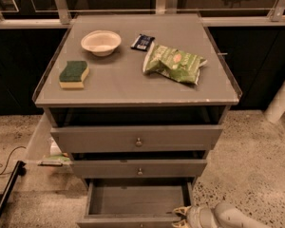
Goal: Open bottom drawer
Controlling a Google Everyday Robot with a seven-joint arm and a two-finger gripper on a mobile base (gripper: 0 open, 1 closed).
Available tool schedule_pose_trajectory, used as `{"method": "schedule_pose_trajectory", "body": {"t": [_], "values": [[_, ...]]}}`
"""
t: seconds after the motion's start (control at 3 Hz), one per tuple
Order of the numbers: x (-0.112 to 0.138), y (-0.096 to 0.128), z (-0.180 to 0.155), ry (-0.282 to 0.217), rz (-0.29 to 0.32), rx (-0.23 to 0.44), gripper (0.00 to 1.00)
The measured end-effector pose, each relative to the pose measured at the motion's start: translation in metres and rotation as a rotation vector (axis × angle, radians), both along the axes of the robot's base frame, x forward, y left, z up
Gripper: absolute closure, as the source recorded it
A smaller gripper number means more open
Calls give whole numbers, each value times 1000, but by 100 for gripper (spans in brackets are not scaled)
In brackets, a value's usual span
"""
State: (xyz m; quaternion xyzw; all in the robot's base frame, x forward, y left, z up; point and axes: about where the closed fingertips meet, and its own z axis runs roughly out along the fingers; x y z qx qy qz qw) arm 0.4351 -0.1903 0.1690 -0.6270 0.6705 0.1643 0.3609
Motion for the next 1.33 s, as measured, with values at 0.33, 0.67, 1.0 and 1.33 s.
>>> {"method": "schedule_pose_trajectory", "body": {"t": [0.33, 0.67, 1.0, 1.33], "values": [[0, 0, 0, 0, 0, 0, 81], [0, 0, 0, 0, 0, 0, 58], [0, 1, -10, 22, -4, -4, 34], [-3, 0, -11, 33, -7, -3, 11]]}}
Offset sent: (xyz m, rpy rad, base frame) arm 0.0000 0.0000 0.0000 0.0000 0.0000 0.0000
